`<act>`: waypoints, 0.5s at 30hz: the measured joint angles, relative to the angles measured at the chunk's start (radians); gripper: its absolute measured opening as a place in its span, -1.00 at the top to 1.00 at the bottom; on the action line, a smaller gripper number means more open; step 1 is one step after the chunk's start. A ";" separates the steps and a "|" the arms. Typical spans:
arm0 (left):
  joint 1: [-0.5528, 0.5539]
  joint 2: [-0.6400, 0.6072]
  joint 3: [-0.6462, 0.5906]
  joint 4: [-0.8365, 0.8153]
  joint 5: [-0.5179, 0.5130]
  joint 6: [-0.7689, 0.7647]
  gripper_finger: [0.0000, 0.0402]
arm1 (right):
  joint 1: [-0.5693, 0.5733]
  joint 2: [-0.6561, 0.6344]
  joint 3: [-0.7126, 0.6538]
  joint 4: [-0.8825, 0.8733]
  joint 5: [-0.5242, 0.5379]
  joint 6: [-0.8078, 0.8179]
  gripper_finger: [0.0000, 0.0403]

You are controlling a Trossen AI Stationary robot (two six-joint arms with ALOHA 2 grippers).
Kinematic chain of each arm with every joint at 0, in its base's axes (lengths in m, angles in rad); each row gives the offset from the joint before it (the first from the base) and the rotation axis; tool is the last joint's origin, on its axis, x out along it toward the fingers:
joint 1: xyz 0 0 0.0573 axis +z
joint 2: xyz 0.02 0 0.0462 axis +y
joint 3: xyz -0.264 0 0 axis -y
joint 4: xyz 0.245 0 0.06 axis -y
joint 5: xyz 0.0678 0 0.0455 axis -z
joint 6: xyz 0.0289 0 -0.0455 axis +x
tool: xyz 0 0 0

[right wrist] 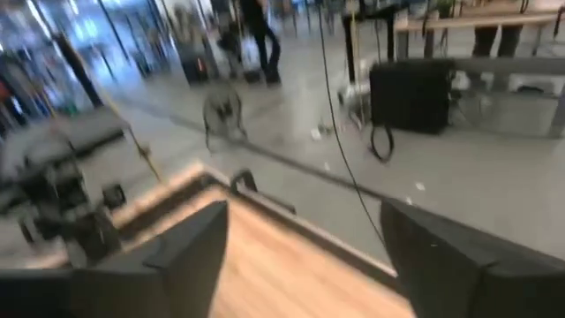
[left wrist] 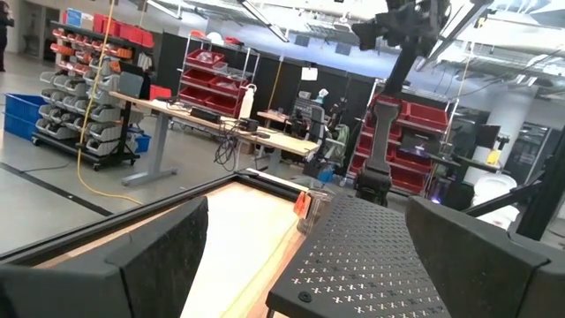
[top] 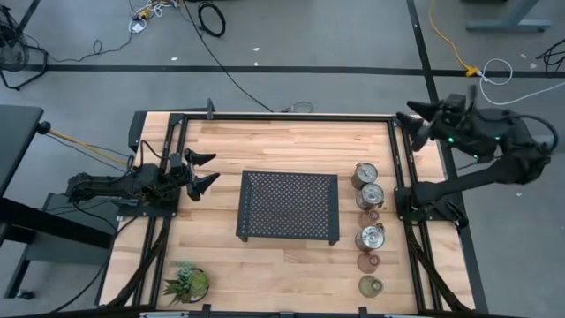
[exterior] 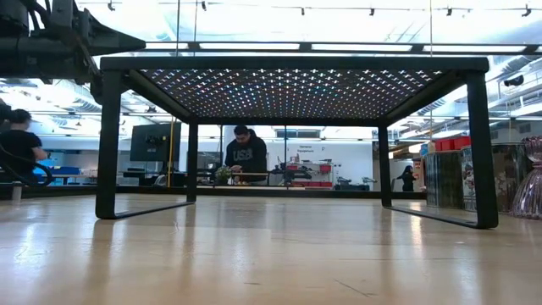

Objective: Pick & Place candle stick holders
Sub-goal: Put the orange scented candle on the shelf

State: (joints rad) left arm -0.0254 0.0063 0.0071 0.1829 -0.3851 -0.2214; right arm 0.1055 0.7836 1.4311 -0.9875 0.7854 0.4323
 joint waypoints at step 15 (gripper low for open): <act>0.000 0.000 0.000 0.000 0.000 -0.001 -0.92 | -0.059 0.291 0.209 -0.531 -0.165 0.101 -0.91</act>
State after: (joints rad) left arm -0.0254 0.0063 0.0070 0.1828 -0.3847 -0.2222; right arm 0.0463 1.0751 1.6405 -1.5190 0.6207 0.5337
